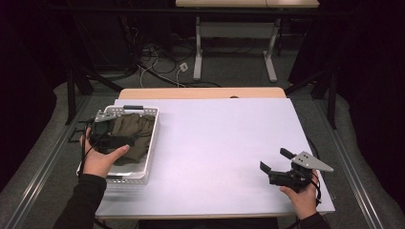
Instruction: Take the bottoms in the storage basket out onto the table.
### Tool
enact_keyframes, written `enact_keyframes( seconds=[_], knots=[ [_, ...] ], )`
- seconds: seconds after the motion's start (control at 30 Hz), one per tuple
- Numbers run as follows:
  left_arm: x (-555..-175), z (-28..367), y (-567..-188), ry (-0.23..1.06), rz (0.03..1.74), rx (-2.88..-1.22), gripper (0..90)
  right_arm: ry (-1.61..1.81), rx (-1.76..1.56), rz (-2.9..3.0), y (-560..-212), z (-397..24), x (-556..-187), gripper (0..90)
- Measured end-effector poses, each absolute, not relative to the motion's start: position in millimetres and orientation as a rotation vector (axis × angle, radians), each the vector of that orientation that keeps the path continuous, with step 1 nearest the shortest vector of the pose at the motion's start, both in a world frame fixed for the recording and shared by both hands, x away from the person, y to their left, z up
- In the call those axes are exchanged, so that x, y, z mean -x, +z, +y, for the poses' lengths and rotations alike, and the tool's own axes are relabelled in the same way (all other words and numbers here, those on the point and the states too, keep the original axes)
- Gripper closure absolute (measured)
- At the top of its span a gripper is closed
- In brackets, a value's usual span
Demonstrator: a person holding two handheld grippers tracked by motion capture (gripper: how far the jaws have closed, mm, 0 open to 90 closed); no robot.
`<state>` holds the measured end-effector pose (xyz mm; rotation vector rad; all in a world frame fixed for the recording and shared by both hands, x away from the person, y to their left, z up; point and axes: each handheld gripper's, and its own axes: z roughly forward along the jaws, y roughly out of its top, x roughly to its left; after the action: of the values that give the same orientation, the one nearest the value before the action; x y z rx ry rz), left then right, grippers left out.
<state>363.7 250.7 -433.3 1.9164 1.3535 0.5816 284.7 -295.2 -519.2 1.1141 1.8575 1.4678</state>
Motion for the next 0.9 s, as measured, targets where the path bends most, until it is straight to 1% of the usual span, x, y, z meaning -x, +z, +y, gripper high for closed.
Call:
enact_keyframes(
  seconds=[0.27, 0.9],
  knots=[
    [-372.8, 249.3, -436.6, 0.605, 1.376, -1.945, 0.3, 1.473, -1.126, 1.850, -518.7, -296.2, -285.0, 3.7],
    [-402.5, 247.6, -457.1, 0.569, 1.426, -2.032, 0.3, 1.470, -1.128, 1.859, -519.4, -296.9, -286.2, 3.7]
  ],
)
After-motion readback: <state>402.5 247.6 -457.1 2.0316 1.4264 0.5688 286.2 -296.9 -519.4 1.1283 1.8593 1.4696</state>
